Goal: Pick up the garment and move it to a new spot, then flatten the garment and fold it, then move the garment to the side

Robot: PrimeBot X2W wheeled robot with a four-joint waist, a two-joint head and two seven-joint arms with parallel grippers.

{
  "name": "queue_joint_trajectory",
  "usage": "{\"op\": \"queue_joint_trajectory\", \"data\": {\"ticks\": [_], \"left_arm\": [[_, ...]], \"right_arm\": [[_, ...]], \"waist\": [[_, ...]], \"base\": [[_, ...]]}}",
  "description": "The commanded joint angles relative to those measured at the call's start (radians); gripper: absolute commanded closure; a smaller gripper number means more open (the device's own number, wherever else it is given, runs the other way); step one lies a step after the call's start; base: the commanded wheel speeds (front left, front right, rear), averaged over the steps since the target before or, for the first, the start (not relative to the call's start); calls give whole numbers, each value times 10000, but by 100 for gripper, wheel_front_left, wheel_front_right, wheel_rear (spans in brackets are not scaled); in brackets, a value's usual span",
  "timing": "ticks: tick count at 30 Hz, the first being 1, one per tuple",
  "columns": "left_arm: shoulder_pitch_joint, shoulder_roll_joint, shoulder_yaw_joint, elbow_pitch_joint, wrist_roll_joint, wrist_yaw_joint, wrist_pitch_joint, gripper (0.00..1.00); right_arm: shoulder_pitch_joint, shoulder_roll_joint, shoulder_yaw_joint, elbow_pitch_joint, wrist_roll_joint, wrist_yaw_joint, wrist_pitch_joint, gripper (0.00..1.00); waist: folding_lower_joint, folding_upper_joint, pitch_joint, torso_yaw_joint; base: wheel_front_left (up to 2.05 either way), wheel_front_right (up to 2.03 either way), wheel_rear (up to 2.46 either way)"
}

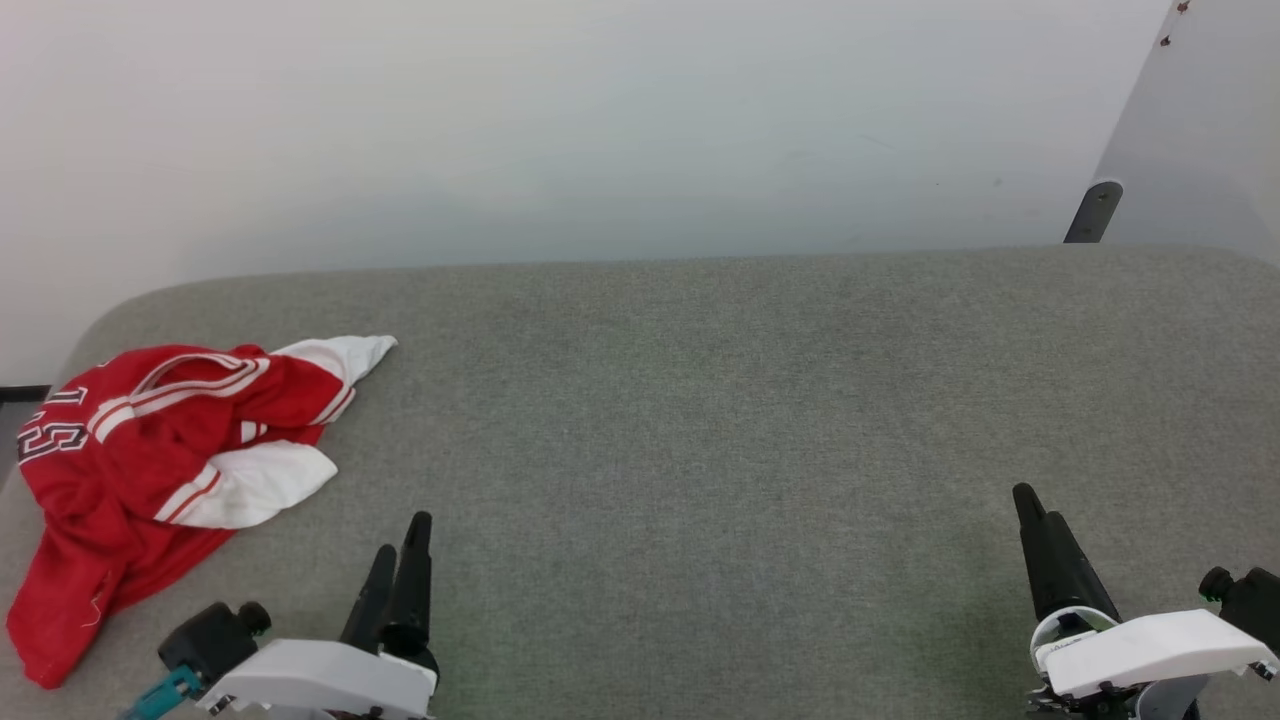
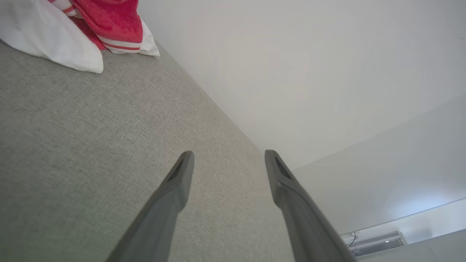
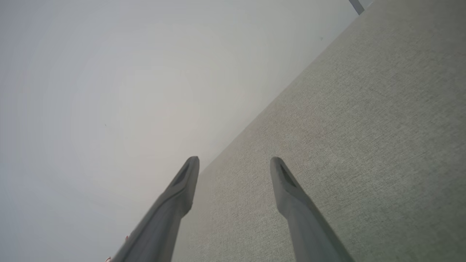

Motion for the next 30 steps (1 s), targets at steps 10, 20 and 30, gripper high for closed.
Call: {"op": "queue_joint_trajectory", "data": {"ticks": [10, 20, 30], "left_arm": [[13, 264, -305, -241, 2366, 542, -360, 0], [164, 390, -265, -372, 3834, 673, -637, 0], [389, 422, -189, -601, 5019, 739, -884, 0]], "right_arm": [[-222, -37, -126, -87, -2355, 6, -194, 0], [-187, -7, -382, -112, -4033, 7, -331, 0], [-208, -49, -452, -52, -5401, 8, -456, 0]], "waist": [[0, 0, -24, -15], [0, 0, -41, -29], [0, 0, -70, -44]], "base": [[0, 0, 0], [0, 0, 0], [0, 0, 0]]}}
